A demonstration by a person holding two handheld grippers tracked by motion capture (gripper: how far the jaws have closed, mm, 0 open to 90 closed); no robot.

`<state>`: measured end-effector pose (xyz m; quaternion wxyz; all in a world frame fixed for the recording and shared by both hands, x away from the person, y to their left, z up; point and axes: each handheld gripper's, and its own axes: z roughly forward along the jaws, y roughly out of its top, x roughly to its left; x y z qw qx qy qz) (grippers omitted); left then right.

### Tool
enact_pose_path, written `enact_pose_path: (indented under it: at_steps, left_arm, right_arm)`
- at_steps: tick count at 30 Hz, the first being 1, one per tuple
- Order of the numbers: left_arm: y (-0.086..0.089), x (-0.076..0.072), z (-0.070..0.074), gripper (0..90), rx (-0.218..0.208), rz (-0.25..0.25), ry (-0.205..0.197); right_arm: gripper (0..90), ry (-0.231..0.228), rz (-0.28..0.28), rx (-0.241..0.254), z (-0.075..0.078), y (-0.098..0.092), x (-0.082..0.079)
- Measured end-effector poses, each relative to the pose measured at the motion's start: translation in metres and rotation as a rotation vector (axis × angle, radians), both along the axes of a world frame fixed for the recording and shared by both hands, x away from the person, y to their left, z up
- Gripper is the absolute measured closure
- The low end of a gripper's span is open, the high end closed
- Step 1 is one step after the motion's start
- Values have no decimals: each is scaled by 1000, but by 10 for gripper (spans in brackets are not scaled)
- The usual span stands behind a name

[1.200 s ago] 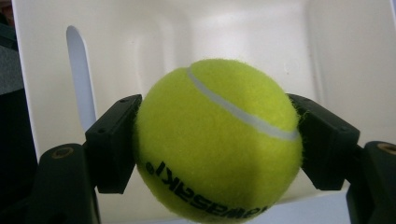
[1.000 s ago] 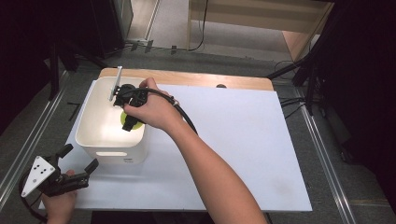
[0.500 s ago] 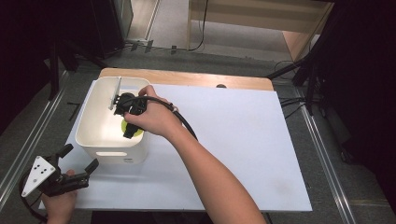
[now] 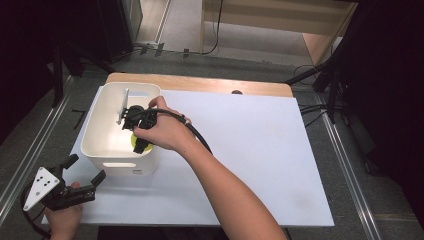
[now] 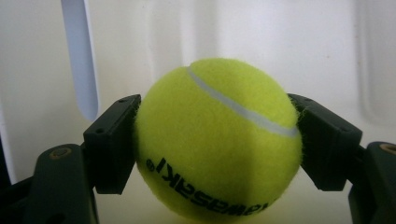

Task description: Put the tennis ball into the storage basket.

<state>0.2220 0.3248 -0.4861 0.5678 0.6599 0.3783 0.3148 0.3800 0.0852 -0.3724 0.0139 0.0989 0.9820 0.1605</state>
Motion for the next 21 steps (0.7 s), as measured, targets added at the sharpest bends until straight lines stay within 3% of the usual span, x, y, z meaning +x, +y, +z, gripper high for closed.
enact_pose_path:
  at_steps: [11, 21]
  left_arm:
    - [1, 0, 0, 0, 1, -1, 0]
    - [0, 0, 0, 0, -2, -1, -1]
  right_arm:
    - [163, 1, 15, -50, -3, -2, -1]
    - [98, -24, -3, 6, 9, -11, 0]
